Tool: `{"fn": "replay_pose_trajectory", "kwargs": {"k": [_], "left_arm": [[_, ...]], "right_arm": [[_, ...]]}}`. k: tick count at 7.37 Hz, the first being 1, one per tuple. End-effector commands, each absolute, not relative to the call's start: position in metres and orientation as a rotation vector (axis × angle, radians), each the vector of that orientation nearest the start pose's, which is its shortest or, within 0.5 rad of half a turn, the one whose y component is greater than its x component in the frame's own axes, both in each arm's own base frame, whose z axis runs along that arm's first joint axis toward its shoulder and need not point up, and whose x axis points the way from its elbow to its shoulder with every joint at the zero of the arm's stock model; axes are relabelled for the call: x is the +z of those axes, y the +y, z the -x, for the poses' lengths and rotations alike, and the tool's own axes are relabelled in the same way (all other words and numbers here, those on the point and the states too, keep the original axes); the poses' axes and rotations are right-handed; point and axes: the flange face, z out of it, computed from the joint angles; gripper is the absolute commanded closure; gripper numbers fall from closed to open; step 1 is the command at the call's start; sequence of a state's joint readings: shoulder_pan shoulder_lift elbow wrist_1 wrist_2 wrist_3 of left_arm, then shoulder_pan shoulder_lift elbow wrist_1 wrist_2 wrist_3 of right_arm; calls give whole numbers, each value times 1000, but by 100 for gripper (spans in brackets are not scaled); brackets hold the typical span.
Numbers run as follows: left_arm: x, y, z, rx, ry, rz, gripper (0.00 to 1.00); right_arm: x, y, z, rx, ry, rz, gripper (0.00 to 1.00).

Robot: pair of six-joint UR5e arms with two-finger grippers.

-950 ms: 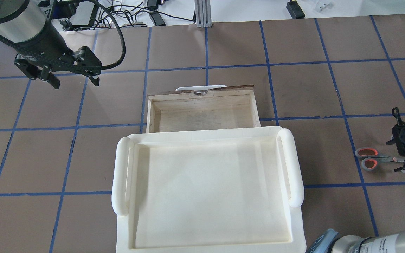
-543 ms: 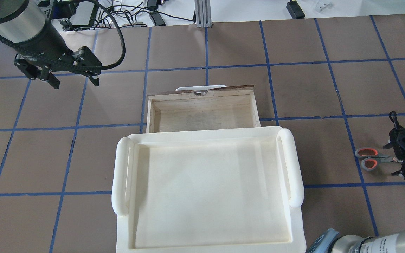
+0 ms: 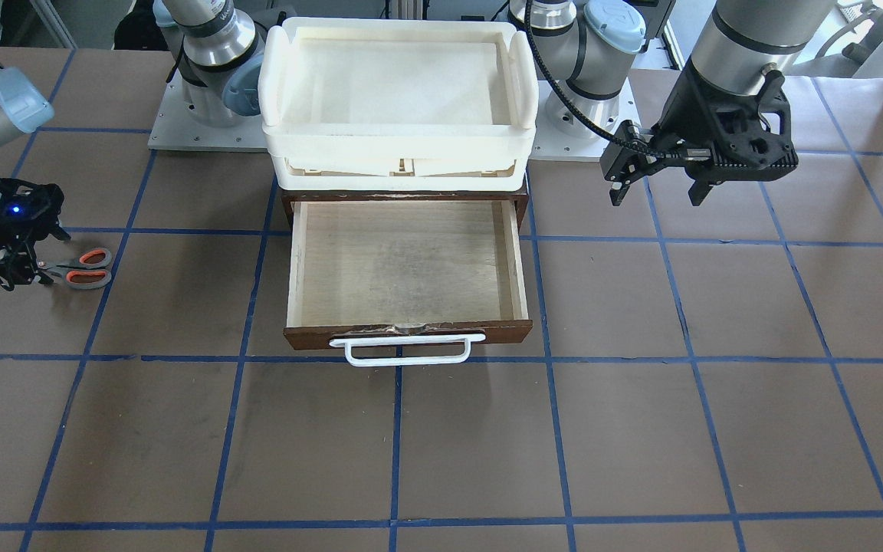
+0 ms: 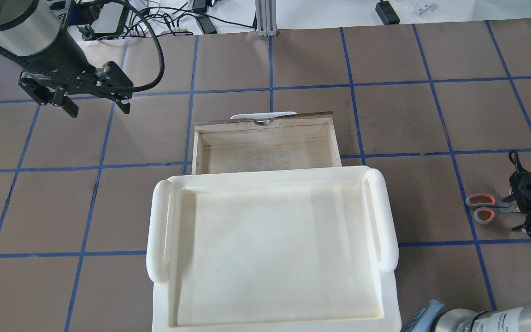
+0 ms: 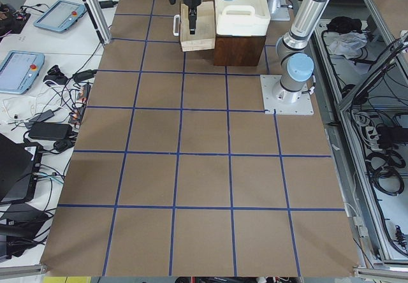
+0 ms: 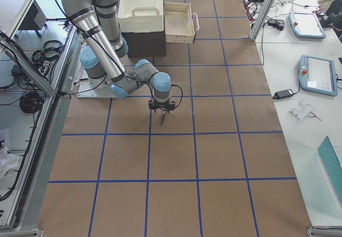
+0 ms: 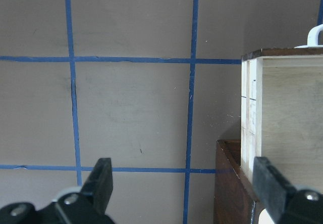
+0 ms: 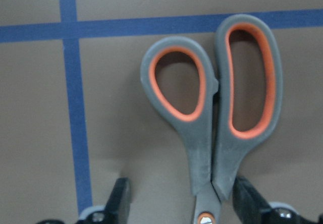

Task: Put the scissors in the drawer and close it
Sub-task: 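Lower the right gripper and close it on the scissors blades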

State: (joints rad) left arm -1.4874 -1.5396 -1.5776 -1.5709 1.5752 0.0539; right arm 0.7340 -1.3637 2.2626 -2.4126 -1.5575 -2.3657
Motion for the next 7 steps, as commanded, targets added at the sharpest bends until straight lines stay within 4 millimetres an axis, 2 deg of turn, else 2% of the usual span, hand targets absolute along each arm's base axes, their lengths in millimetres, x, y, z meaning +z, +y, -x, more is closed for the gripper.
{"fn": "replay_pose_trajectory", "kwargs": {"k": [1, 2, 4, 7], "left_arm": [[499, -491, 93, -38, 3138, 46, 0], [499, -491, 93, -38, 3138, 55, 0], [501, -489, 93, -40, 3133, 55, 0], [503, -487, 93, -41, 3138, 55, 0]], "right_arm": [[167, -385, 226, -14, 2229, 2138, 88], [168, -386, 226, -14, 2229, 2142, 99], [170, -386, 227, -14, 2234, 2143, 100], [183, -393, 232, -15, 2274, 2148, 100]]}}
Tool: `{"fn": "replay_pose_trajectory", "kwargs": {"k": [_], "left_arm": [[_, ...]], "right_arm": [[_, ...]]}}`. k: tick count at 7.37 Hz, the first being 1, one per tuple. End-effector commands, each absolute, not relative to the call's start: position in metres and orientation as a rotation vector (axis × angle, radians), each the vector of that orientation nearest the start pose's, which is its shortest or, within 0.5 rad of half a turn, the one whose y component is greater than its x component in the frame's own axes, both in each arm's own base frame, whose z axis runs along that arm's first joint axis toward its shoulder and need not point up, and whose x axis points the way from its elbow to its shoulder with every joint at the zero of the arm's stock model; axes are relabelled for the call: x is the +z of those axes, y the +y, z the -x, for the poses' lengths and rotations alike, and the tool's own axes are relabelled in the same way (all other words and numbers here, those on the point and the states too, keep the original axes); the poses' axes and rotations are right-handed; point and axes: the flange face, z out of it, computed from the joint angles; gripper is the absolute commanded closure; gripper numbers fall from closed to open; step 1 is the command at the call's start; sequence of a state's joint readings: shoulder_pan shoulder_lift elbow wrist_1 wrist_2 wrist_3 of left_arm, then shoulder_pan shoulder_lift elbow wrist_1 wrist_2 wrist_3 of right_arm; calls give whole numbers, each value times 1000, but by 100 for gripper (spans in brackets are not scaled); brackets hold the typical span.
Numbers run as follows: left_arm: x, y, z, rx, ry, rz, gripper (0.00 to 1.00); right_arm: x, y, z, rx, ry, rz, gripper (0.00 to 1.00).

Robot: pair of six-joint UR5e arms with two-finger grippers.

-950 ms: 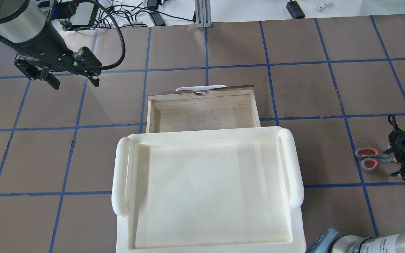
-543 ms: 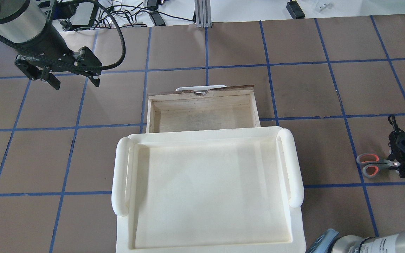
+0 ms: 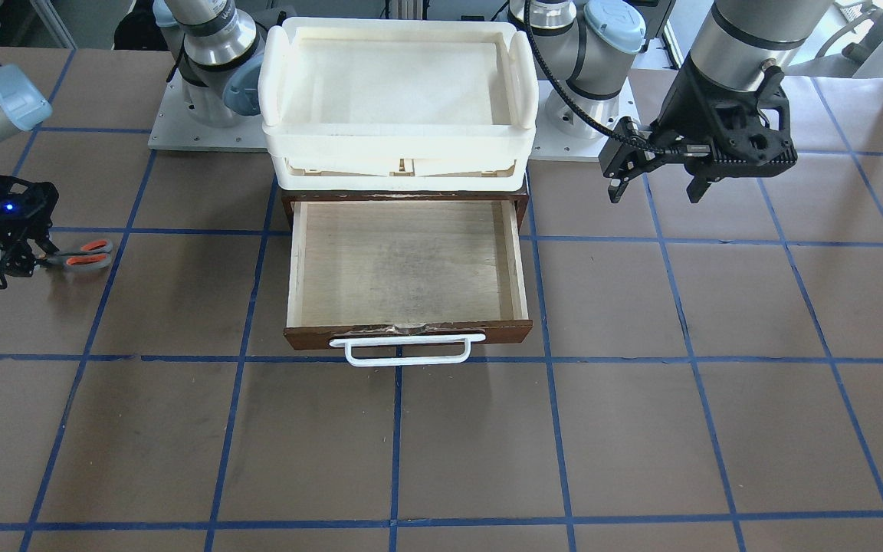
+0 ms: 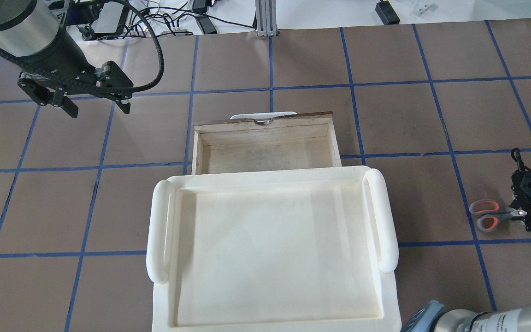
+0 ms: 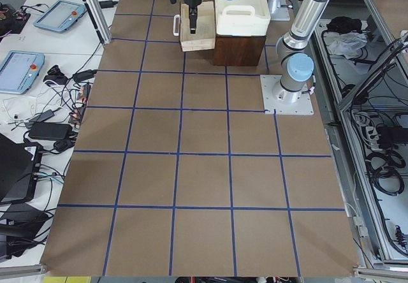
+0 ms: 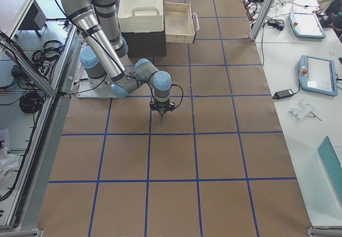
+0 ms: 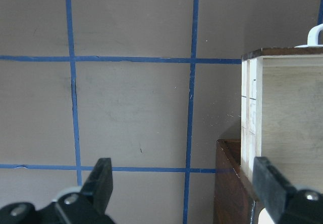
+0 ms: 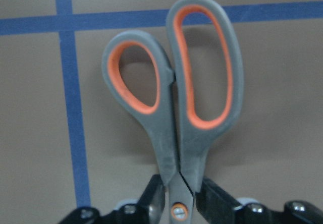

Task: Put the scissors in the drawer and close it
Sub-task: 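Lower the right gripper and close it on the scissors blades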

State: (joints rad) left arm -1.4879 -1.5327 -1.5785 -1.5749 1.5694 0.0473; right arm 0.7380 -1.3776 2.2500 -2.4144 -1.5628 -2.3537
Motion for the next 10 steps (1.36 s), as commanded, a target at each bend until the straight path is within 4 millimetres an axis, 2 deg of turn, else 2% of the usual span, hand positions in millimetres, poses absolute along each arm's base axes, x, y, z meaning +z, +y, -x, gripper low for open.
{"fn": "replay_pose_trajectory", "kwargs": {"k": [1, 3, 6, 9, 10], "left_arm": [[503, -487, 93, -43, 3139, 58, 0], [503, -487, 92, -43, 3136, 58, 0], [503, -487, 92, -40, 3133, 58, 0], [504, -486, 91, -45, 3131, 43, 0], [505, -485, 91, -44, 3130, 43, 0]], "right_arm": [[190, -399, 238, -17, 2286, 2144, 100], [189, -398, 237, -20, 2275, 2126, 98], [192, -401, 237, -39, 2278, 2132, 100], [203, -410, 244, -43, 2319, 2098, 100], [214, -422, 244, -91, 2326, 2101, 100]]}}
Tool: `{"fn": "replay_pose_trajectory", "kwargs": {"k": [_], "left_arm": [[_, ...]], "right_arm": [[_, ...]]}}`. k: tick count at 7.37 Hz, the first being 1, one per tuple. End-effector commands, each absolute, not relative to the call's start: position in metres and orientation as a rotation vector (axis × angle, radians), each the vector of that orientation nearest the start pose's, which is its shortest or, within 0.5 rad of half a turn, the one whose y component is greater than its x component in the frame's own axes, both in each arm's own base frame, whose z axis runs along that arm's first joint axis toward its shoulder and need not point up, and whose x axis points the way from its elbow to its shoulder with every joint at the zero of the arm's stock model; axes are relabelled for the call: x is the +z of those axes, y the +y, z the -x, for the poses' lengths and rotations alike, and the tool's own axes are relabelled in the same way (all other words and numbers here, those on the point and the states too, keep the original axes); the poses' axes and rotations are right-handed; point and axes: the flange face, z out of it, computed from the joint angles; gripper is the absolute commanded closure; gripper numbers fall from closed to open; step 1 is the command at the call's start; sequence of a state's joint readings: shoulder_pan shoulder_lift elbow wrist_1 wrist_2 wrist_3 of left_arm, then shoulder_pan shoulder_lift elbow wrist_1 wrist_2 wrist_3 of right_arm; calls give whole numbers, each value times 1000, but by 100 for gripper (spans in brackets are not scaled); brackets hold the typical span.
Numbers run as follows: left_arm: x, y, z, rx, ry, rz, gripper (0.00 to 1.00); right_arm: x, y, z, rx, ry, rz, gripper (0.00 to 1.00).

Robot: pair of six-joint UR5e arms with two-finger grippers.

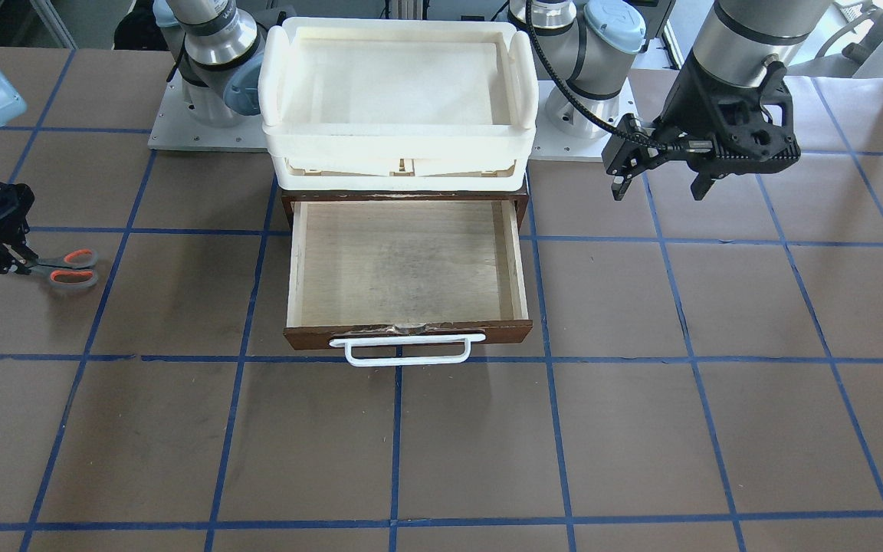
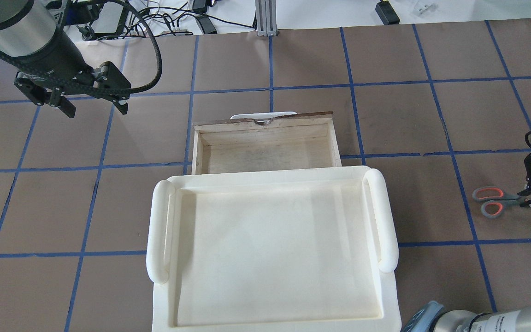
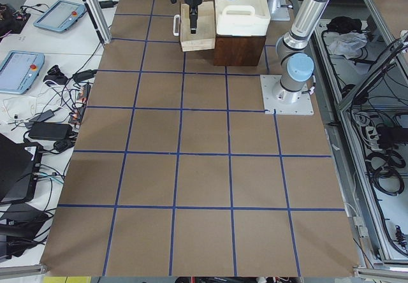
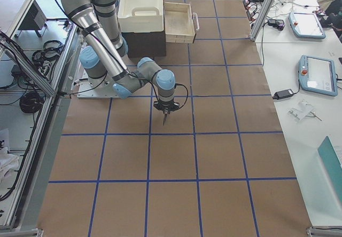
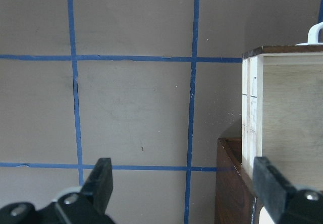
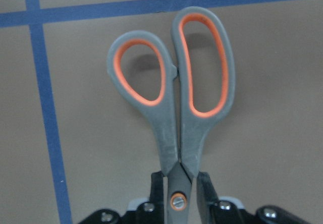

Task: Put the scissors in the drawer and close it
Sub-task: 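Lift the scissors with the right gripper and carry them over the drawer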

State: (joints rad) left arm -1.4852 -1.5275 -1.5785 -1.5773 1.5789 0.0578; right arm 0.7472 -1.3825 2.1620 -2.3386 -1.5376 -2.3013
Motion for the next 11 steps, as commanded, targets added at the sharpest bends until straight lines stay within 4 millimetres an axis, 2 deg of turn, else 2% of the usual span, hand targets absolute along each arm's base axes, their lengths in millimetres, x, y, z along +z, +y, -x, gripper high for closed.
{"fn": "replay_pose_trajectory", "kwargs": {"k": [1, 2, 3, 4, 5, 6, 7, 8, 10, 11], "left_arm": [[505, -485, 91, -44, 3130, 43, 0], [505, -485, 91, -44, 3130, 43, 0], [504, -486, 90, -42, 3131, 46, 0], [504, -486, 91, -42, 3130, 43, 0], [504, -486, 91, -42, 3131, 43, 0], [504, -486, 91, -42, 3131, 43, 0], [505, -485, 91, -45, 3131, 46, 0], [504, -486, 90, -47, 3131, 46, 0], [504, -486, 90, -47, 3131, 48, 0], [504, -486, 89, -47, 3131, 51, 0]], "right_arm": [[232, -439, 242, -116, 2317, 2095, 100], [251, -460, 232, -114, 2307, 2090, 100], [276, -487, 214, -107, 2283, 2139, 100], [300, -509, 195, -109, 2296, 2116, 100], [334, -540, 155, -117, 2278, 2166, 100], [369, -562, 111, -100, 2267, 2146, 100], [396, -576, 62, -78, 2283, 2094, 100], [414, -582, 8, -87, 2287, 2085, 100], [421, -575, -112, -88, 2269, 2122, 100], [418, -567, -161, -98, 2269, 2109, 100]]}}
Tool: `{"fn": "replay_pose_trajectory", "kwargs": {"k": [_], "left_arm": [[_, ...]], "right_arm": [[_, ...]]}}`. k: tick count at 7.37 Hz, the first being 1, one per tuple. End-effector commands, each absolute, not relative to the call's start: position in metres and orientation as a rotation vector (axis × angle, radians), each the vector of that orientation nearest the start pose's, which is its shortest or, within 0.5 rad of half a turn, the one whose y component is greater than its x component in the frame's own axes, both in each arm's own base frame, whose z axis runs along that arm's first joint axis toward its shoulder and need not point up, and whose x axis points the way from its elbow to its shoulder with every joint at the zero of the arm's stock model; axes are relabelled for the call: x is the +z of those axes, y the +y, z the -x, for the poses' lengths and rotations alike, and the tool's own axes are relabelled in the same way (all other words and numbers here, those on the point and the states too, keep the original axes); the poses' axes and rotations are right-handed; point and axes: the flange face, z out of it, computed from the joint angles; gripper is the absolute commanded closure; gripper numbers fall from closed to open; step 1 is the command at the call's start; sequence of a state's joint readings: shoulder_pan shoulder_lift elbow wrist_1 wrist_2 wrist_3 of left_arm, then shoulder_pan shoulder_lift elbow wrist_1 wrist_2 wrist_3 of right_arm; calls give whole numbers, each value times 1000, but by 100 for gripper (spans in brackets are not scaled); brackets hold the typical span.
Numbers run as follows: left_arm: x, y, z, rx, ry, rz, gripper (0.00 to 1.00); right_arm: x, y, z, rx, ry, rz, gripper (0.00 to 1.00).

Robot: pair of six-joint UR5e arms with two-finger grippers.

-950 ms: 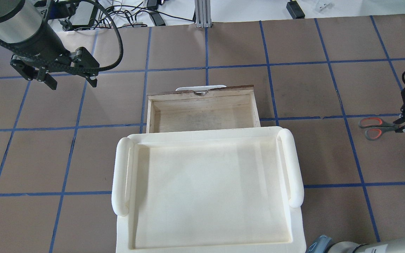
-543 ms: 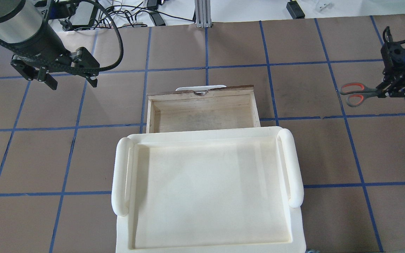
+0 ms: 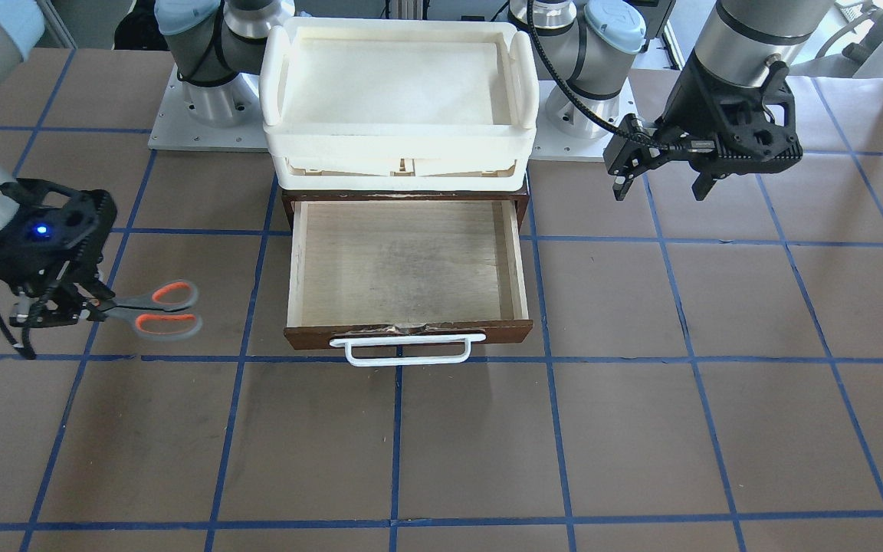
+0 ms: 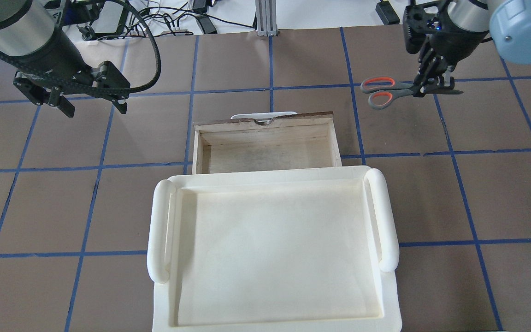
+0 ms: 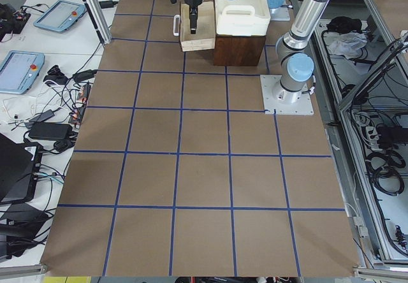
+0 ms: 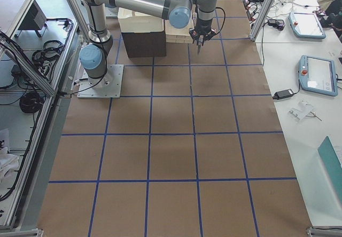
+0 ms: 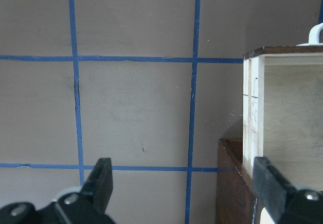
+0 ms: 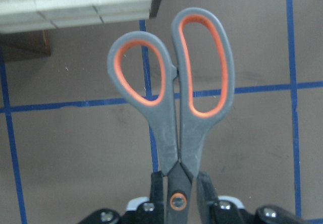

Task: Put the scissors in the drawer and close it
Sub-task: 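Lift the scissors with the right gripper and carry them over the drawer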

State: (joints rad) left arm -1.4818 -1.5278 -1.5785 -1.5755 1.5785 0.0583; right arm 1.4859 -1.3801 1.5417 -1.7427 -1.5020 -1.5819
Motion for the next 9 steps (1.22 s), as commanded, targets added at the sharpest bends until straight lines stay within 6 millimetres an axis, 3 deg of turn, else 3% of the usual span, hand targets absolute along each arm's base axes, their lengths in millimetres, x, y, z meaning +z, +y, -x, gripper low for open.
{"fn": "replay_pose_trajectory", "kwargs": {"k": [1, 3, 4, 6, 9], "left_arm": [[504, -487, 88, -47, 3131, 53, 0], [504, -487, 88, -47, 3132, 53, 0], [504, -487, 88, -47, 3131, 53, 0], [503, -487, 87, -45, 3132, 58, 0], [504, -487, 87, -54, 3132, 55, 0]], "right_arm": [[417, -554, -204, -95, 2277, 2092, 100], [401, -524, -302, -97, 2278, 2106, 100], [386, -517, -339, -130, 2299, 2091, 100], [356, -511, -367, -86, 2264, 2099, 100], [348, -507, -374, -68, 2237, 2112, 100]]}}
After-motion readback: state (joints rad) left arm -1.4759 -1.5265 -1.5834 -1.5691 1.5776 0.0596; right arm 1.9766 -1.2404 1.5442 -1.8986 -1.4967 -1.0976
